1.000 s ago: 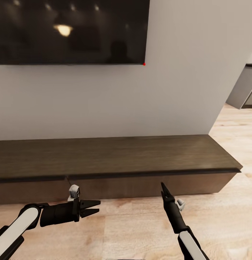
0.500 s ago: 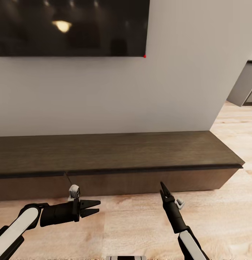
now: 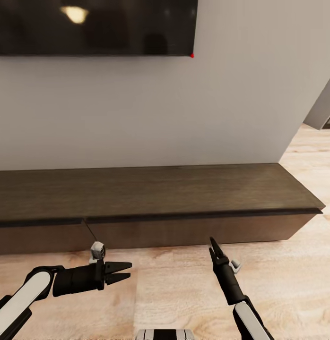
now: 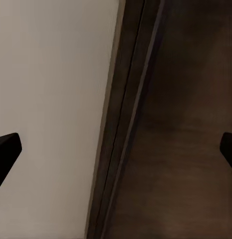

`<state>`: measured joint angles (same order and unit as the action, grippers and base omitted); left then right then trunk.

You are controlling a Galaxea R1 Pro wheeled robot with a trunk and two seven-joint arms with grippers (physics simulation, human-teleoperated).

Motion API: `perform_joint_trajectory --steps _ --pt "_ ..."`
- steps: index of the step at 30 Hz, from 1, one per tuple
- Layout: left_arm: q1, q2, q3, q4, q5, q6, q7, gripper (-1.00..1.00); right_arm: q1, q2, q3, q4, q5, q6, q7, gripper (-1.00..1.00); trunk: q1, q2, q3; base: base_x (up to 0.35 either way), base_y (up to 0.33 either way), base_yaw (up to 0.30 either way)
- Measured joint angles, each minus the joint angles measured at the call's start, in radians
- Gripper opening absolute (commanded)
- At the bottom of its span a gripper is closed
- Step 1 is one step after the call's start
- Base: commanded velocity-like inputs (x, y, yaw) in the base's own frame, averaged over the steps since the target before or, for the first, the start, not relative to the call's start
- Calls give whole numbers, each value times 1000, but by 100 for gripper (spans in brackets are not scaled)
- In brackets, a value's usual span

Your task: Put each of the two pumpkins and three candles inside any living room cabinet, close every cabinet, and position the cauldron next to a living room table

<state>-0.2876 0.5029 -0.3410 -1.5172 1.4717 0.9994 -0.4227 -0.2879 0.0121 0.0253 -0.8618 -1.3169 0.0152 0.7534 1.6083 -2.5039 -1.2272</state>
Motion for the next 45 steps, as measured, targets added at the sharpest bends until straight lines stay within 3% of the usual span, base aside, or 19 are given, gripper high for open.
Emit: perform_joint_trajectory --steps 7,15,25,45 --pt "0 1 -12 0 0 0 0 100 0 -1 0 1 0 5 82 100 3 -2 -27 0 0 0" --pt "0 1 -14 0 1 0 -1 100 0 -1 -1 0 0 18 117 100 3 -2 -27 0 0 0" --pt "0 1 -13 0 0 0 -3 100 0 -1 -1 1 0 19 122 100 3 -2 -27 8 0 0" --pt "0 1 -14 0 0 0 -3 100 0 1 -1 31 0 18 122 100 3 -2 -27 173 0 0"
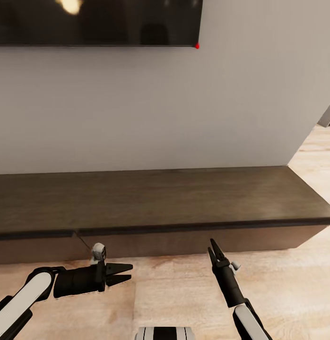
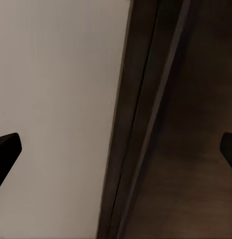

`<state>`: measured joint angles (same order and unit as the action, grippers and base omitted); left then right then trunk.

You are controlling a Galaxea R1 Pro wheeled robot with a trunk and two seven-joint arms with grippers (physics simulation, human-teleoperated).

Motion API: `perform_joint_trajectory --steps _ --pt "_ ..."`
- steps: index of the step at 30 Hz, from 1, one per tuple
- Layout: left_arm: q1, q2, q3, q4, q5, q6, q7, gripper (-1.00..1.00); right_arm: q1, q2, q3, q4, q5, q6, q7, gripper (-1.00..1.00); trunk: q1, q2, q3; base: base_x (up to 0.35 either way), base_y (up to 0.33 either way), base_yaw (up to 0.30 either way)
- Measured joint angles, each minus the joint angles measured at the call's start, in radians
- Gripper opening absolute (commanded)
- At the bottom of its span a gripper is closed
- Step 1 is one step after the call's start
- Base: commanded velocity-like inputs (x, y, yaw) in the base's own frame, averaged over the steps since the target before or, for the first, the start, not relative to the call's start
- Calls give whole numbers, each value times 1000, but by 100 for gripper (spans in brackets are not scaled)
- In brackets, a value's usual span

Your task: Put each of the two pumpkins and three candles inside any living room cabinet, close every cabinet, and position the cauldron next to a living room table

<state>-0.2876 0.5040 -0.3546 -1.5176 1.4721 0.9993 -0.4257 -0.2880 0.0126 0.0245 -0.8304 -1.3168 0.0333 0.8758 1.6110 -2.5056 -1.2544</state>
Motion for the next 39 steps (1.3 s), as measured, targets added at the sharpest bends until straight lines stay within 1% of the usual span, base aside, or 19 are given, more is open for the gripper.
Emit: perform_joint_trajectory --steps 3,9,12,27,33,39 --pt "0 0 0 0 0 0 0 100 0 0 0 0 0 0 0 100 0 0 0 257 0 0" --pt "0 0 0 0 0 0 0 100 0 0 0 1 1 0 -1 100 0 0 0 118 0 0" --pt "0 0 -6 0 0 0 0 100 0 0 0 1 1 0 -1 100 0 0 0 162 0 0" --pt "0 0 -9 0 0 0 0 100 0 2 -1 2 1 0 -6 100 0 0 0 13 0 0" --pt "0 0 -9 0 0 0 0 100 0 2 -1 2 1 0 -7 100 0 0 0 138 0 0" --pt "0 0 -9 0 0 0 0 100 0 2 -1 3 0 0 -8 100 0 0 0 28 0 0"
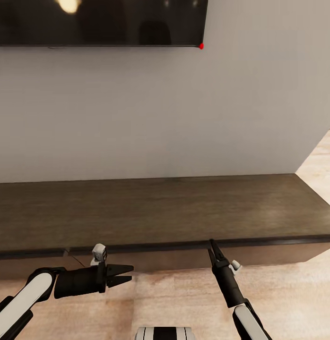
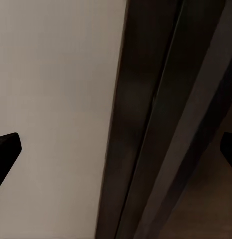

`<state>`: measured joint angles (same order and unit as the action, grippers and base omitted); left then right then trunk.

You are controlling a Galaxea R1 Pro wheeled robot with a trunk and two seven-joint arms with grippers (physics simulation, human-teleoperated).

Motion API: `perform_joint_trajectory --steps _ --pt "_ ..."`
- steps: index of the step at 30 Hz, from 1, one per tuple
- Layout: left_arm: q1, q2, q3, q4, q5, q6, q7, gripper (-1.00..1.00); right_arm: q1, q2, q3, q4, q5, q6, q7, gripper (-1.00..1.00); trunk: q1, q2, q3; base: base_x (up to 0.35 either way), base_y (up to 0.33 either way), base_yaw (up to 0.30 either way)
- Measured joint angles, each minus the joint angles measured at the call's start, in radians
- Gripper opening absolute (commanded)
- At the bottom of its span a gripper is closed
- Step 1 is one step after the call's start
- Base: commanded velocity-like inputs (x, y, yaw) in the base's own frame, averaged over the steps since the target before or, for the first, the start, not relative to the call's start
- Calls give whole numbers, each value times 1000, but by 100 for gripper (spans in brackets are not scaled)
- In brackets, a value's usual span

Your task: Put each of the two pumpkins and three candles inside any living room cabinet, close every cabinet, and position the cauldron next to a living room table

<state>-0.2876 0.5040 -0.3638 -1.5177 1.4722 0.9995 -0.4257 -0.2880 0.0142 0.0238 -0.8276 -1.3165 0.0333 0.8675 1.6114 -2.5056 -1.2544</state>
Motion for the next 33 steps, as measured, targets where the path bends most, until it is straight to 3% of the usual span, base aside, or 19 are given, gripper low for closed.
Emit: perform_joint_trajectory --steps 25,33 --pt "0 0 0 0 0 0 0 100 0 0 -2 2 0 0 -4 100 3 -1 -23 1 0 0" --pt "0 0 0 -1 0 0 0 100 0 0 -2 2 0 0 -4 100 6 -3 -50 0 0 0"
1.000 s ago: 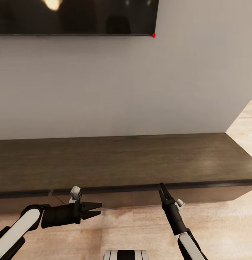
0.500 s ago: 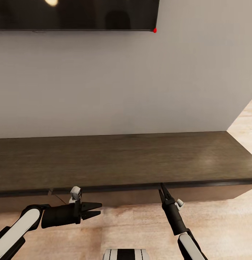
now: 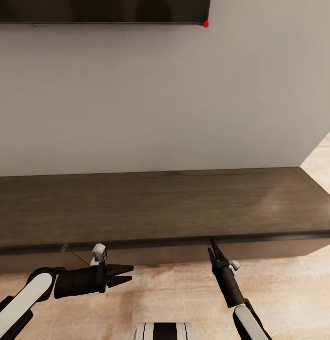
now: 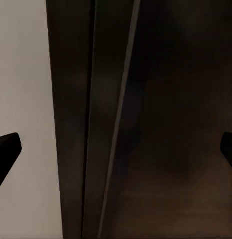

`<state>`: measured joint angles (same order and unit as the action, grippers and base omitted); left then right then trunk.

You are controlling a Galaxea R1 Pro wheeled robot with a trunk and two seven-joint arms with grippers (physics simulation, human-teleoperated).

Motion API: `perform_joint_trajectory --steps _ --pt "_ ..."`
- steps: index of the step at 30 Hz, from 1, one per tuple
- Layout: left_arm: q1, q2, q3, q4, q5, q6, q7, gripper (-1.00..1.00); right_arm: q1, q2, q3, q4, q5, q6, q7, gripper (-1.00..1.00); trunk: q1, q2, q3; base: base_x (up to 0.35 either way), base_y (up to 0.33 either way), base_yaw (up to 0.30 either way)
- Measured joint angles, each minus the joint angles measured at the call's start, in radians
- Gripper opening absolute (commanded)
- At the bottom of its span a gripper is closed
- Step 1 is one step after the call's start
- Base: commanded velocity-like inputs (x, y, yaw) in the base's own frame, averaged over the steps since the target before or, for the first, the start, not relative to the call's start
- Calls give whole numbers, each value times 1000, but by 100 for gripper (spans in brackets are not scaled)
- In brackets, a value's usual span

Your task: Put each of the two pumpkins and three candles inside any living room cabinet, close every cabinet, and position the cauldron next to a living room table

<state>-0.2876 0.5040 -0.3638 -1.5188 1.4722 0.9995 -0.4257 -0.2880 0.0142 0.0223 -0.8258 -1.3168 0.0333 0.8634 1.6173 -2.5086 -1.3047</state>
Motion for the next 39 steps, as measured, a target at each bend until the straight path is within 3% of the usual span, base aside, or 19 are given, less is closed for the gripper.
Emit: perform_joint_trajectory --steps 31,32,39 --pt "0 0 -1 0 0 0 0 100 0 0 0 0 1 -2 -1 100 0 0 0 17 0 0" --pt "0 0 -1 0 0 0 0 100 0 0 0 0 1 -1 -1 -100 0 0 0 0 0 0" --pt "0 0 -2 0 0 0 0 100 0 0 -1 3 8 -5 -10 -100 0 0 0 0 0 0"
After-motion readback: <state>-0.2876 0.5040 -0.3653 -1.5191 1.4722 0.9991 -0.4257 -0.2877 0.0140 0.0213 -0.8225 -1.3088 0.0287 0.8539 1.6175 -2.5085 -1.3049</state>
